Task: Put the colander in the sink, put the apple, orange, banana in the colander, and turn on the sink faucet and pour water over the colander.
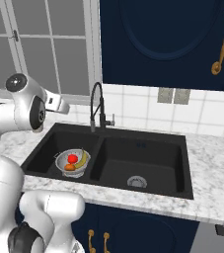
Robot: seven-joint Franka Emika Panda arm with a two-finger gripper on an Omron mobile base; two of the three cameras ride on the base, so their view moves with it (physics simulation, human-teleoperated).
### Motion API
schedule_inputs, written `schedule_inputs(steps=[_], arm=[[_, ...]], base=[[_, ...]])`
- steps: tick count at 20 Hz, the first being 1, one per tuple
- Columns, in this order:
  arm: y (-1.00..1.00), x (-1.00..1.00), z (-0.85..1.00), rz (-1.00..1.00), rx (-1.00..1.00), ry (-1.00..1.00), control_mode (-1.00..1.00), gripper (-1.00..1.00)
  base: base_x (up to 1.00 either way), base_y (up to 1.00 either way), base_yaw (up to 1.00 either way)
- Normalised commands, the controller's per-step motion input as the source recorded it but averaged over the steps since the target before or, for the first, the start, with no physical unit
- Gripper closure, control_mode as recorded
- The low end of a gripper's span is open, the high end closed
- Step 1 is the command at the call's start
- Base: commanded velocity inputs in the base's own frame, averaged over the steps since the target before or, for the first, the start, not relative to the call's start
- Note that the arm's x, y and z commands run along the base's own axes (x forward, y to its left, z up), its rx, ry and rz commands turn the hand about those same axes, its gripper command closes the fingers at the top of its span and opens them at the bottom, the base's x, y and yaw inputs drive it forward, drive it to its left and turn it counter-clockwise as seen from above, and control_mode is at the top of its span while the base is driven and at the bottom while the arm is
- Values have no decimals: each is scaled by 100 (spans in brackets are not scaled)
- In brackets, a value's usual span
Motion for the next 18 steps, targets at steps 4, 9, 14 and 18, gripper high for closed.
schedule_inputs(steps=[4, 9, 14, 18], arm=[[-64, -42, 9, -5, -5, -1, -100, -100], [-60, -3, 0, -3, -1, -1, -100, -100], [-27, 37, 0, 0, 0, 0, -100, -100], [-1, 24, -8, 0, 0, 0, -100, -100]], base=[[0, 0, 0], [0, 0, 0], [0, 0, 0], [0, 0, 0]])
